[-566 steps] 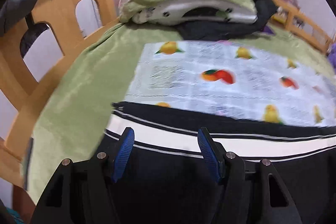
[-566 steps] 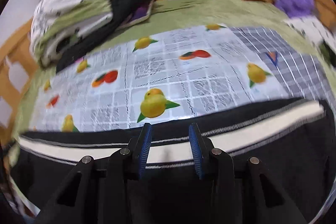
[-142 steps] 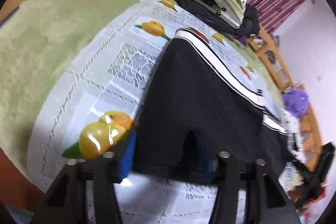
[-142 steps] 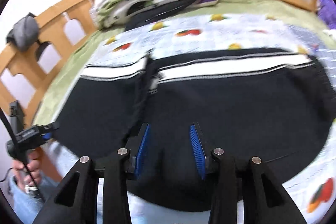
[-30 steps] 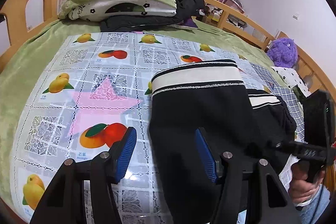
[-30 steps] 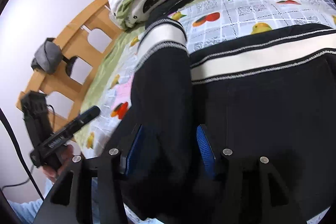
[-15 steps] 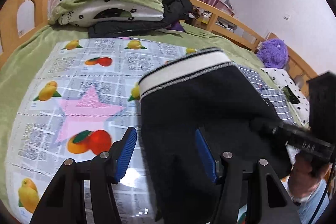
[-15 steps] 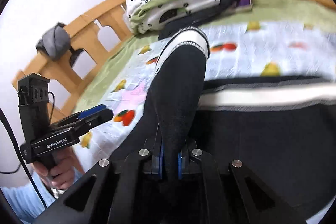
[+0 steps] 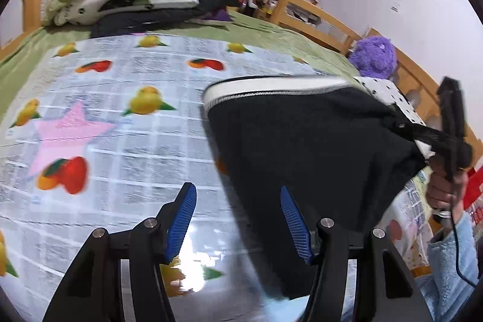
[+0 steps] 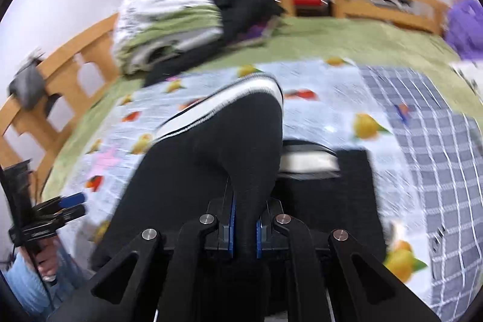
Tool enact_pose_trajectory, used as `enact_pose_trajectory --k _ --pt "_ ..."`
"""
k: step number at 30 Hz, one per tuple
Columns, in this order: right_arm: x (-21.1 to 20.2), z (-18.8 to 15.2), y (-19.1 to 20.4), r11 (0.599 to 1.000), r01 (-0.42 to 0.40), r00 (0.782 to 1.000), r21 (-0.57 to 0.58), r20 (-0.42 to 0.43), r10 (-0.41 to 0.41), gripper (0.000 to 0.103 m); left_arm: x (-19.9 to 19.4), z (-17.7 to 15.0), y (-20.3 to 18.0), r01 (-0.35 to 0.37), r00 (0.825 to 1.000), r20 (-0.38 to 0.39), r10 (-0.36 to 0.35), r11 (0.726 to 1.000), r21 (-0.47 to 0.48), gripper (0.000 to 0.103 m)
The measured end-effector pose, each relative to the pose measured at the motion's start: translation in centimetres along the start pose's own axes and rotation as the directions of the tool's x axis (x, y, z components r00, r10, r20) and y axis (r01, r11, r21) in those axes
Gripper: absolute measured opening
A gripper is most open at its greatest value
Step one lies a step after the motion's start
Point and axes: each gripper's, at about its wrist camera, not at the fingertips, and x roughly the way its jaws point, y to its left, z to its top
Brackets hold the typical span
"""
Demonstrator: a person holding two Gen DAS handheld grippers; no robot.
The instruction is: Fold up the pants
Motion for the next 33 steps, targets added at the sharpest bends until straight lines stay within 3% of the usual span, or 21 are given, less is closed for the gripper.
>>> enact_pose_trajectory --k 4,8,11,14,19,22,23,25,26,28,33 --pt "2.0 -1.3 -3.7 0.995 0.084 0.996 0.048 -0.034 -0.083 0.009 1.4 -0.8 -3.0 0.031 0.999 -0.024 -0.03 0.999 0.034 0.056" --pt "1.8 -1.9 -5.2 0.995 0.071 0.997 0.073 -0.006 -0.071 0.009 1.9 -1.7 -5.0 0.064 0.997 -0.046 -0.062 0.996 0.057 0.056" --pt "1.7 -2.2 -4.8 0.995 0.085 0.996 0.06 0.002 -0.085 0.01 2.0 -2.2 -5.6 0.053 0.995 -0.084 -0.046 0.994 0.091 0.056" --pt "3.5 -3.3 -4.6 0.986 0.168 0.984 -0.002 -0.053 -0.168 0.021 1.8 -3.5 -5.5 0.065 0.99 -0.134 -0.049 0.99 0.122 0.056" --pt "0.7 -4.1 -4.5 0.982 0.188 0.982 0.007 -0.018 -0.188 0.027 1.1 -6.5 -5.9 0.158 0.968 -0.224 -0.112 0.967 0.199 0.056" --pt "-0.1 -4.8 -4.7 0.976 0.214 0.977 0.026 0.017 -0.215 0.045 1.7 -7.5 -6.6 0.125 0.972 -0.223 -0.071 0.963 0.239 0.056" --pt "0.2 -4.9 -4.9 0.974 0.223 0.975 0.038 0.004 -0.224 0.047 1.5 -7.4 -6.5 0.138 0.973 -0.21 -0.091 0.964 0.225 0.056" --pt "0.8 -5.2 -5.2 0.973 0.224 0.974 0.057 -0.031 -0.223 0.047 0.5 -6.6 -5.5 0.238 0.962 -0.175 -0.212 0.961 0.144 0.056" --pt "0.8 -5.3 -5.2 0.974 0.219 0.976 0.064 -0.034 -0.217 0.047 0.2 -6.2 -5.1 0.246 0.961 -0.16 -0.226 0.962 0.118 0.057" --pt "0.5 -5.1 -5.0 0.976 0.212 0.977 0.054 -0.018 -0.212 0.047 -0.1 -5.3 -4.0 0.207 0.973 -0.125 -0.196 0.974 0.089 0.065" --pt "0.8 -2.6 -4.6 0.978 0.2 0.979 0.059 0.017 -0.201 0.049 2.7 -2.8 -2.2 0.152 0.979 -0.135 -0.15 0.988 0.003 0.065"
